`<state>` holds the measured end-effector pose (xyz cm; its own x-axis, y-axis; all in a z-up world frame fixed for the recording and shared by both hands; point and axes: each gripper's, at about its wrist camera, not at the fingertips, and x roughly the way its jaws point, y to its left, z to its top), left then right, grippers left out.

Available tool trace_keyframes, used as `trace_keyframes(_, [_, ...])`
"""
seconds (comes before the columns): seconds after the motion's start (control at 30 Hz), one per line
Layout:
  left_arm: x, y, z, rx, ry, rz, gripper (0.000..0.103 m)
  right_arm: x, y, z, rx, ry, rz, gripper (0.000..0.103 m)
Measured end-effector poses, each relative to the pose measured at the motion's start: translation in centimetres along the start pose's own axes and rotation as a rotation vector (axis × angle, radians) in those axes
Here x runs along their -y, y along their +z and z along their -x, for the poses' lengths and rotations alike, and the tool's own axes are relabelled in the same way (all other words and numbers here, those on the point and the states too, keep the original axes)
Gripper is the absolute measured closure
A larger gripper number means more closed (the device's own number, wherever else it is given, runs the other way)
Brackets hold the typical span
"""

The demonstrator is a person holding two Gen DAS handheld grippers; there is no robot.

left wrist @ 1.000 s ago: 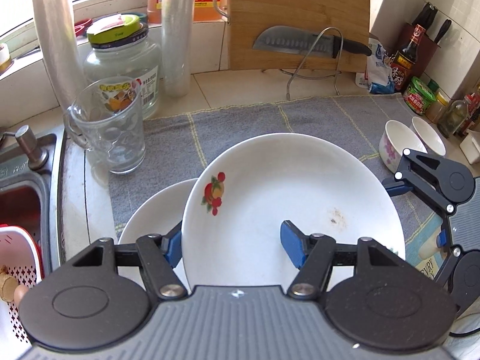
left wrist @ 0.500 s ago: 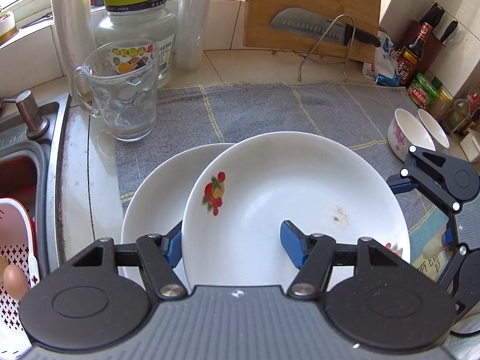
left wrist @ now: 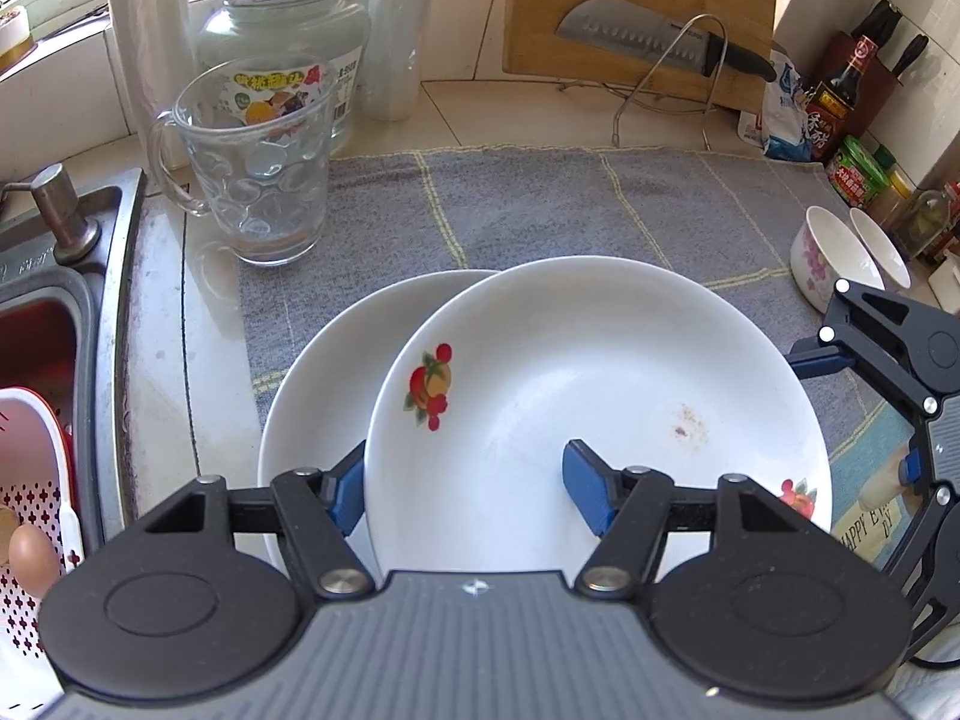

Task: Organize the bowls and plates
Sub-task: 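Carry the fruit-print plate with the left gripper onto the plate stack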

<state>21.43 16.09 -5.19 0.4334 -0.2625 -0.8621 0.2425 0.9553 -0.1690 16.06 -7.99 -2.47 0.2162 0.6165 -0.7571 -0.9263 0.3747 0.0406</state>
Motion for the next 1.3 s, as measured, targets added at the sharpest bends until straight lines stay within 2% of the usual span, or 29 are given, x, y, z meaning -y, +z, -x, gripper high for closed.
trace_keyframes(0.3, [0.0,0.1,-0.3,-0.048,0.041,-0.038,0.037,0.2,0.0,0.1,0.021,0.024,0.000,0.000])
trace_keyframes(0.43, [-0.2,0.1,0.0,-0.046,0.041,-0.039,0.037,0.2,0.1,0.0,0.025,0.026,0.001,0.000])
trace_keyframes(0.83, [-0.2,0.0,1.0,-0.014,0.059,-0.039,0.035,0.0,0.2,-0.4,0.020,0.014,0.000,0.000])
trace_keyframes(1.3, [-0.1,-0.2,2.4,0.060,0.097,-0.023,0.026,-0.2,-0.3,0.1,0.009,-0.025,-0.017,0.000])
